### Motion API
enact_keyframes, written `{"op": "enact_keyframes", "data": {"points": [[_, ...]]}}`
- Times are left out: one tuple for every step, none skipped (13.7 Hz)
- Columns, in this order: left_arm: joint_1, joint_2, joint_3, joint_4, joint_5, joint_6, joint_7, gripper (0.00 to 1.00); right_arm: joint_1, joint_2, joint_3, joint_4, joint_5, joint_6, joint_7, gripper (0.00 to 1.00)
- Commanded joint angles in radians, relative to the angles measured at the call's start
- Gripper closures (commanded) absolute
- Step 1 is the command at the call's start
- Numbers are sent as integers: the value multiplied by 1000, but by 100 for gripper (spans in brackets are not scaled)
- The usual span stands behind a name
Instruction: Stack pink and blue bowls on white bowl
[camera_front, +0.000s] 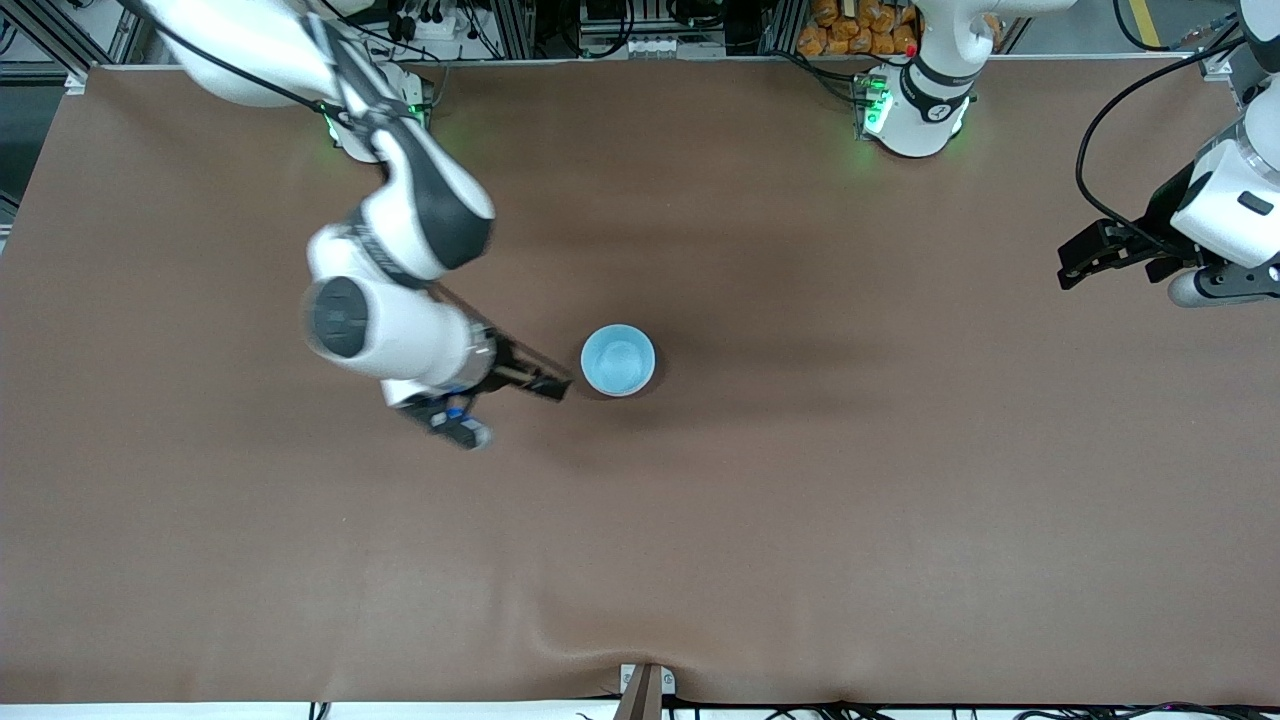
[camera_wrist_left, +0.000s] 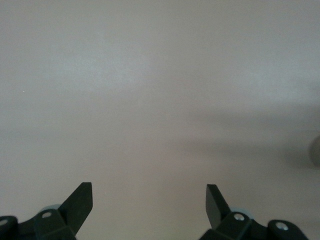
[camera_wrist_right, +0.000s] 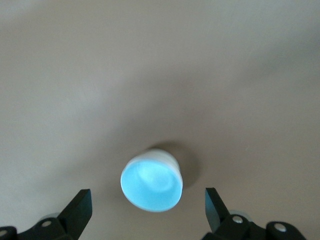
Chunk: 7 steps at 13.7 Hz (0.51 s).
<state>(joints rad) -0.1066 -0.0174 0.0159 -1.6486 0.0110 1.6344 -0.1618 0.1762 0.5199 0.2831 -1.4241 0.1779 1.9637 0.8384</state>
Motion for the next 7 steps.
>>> {"op": "enact_keyframes", "data": {"points": [[-2,-6,3,6,-20,1,19,0,-114,14,13,66,-38,-32,-100,0],[-2,-13,1,3,-22,-7,19,0,-163,12,16,88,-38,-43,-120,0],[-4,-22,1,3,-22,-16,19,0,-196,8,12,115,-43,-92,-134,0],[-5,-32,1,0,-23,-19,19,0,-208,8,4,151,-52,-153,-154,0],[-5,-33,-1,1,-26,-25,19,0,-210,6,-2,203,-96,-213,-176,0],[-7,-35,-7,1,-28,-36,19,0,-207,-1,-19,253,-177,-279,-180,0],[1,-36,-34,1,-28,-47,18,0,-210,-12,-21,290,-223,-339,-205,0]]}}
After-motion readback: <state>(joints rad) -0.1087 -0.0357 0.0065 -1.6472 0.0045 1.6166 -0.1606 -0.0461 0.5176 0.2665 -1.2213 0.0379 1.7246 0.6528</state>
